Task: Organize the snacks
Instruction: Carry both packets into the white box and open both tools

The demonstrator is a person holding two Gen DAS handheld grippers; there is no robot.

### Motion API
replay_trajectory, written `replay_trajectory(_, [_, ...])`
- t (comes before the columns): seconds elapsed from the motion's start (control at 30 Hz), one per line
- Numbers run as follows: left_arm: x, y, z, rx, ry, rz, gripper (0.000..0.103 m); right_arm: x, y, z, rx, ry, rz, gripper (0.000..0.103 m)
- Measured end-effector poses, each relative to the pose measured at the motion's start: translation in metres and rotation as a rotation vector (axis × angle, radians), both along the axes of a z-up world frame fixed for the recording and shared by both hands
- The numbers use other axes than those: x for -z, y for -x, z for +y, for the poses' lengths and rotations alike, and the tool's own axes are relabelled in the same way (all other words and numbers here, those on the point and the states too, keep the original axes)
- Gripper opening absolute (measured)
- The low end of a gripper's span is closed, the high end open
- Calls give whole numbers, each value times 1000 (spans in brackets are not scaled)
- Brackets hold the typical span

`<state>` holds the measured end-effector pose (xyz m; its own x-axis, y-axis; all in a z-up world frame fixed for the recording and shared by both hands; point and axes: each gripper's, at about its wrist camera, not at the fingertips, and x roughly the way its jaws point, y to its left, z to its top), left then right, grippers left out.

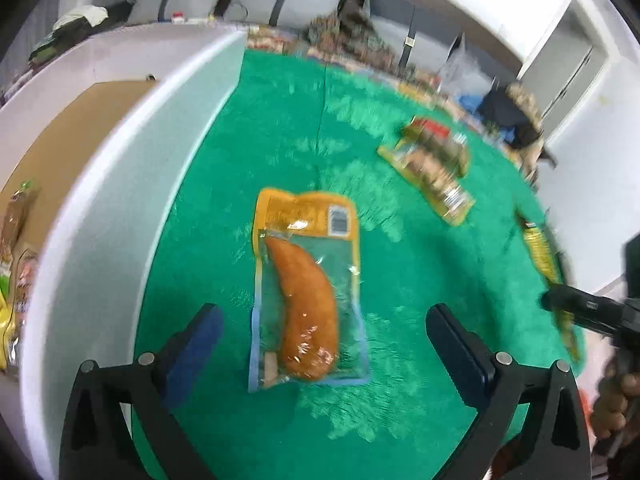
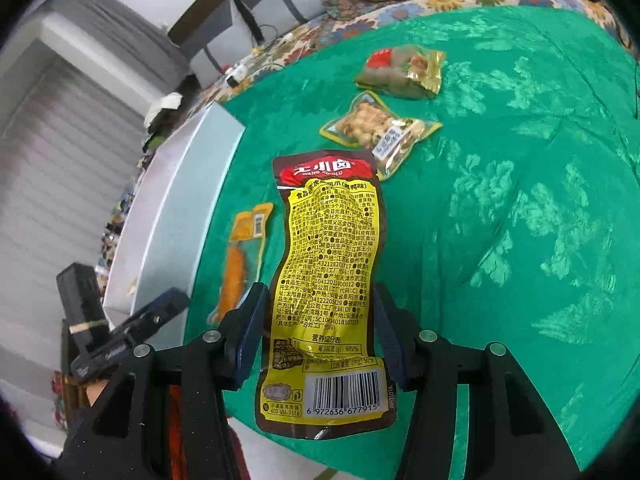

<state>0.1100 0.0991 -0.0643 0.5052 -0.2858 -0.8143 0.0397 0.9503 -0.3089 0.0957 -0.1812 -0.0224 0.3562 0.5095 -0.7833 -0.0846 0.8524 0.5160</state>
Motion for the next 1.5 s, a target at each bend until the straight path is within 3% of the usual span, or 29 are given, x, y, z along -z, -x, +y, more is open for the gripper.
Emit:
replay_trajectory(0.13, [40, -27, -24, 43, -165, 181, 101, 11, 5, -6, 10, -7, 15, 55])
replay_trajectory(0.23, [48, -28, -49, 121, -324, 159, 99, 12, 10, -13, 26, -14, 15, 55])
replay_trajectory(0.27, [44, -26, -48, 107, -303, 135, 77, 11, 10, -15, 28, -14, 13, 55])
replay_trajectory(0.3, [40, -25, -44, 82, -291, 113, 74, 11, 11, -18, 31, -13, 12, 55])
replay_trajectory(0.33, [38, -24, -41, 79, -264, 111, 59, 10, 11, -20, 34, -12, 10, 55])
replay_trajectory(0.37, [37, -24, -38, 79, -254, 108, 55, 10, 12, -22, 36, -14, 8, 55])
replay_trajectory(0.57, [26, -11, -19, 35, -100, 72, 54, 8, 11, -29, 55, -59, 5, 55])
replay_trajectory(0.77, [-37, 21, -2, -21, 67, -63, 54, -11, 4, -11, 30, -105, -20, 55])
replay_trajectory(0.9, [-87, 38, 40, -73, 100, -164, 55, -44, -12, 38, -68, -119, -77, 55])
replay_trajectory(1.03, [-103, 49, 106, -183, 16, -182, 55, -76, -27, 119, -215, -155, -136, 55])
replay_trajectory(1.17, [-91, 61, 178, -317, -88, -138, 58, -95, -31, 220, -367, -169, -187, 55])
replay_trajectory(1.27, [-74, 66, 210, -379, -152, -98, 62, -95, -28, 283, -439, -172, -206, 60])
replay_trajectory(1.3, [-68, 66, 217, -392, -163, -84, 66, -92, -27, 299, -449, -173, -207, 61])
replay_trajectory(1.37, [-56, 70, 234, -424, -181, -50, 82, -78, -27, 328, -465, -157, -193, 73])
replay_trajectory(1.5, [-51, 88, 244, -473, -200, -68, 85, -53, -26, 347, -473, -93, -141, 74])
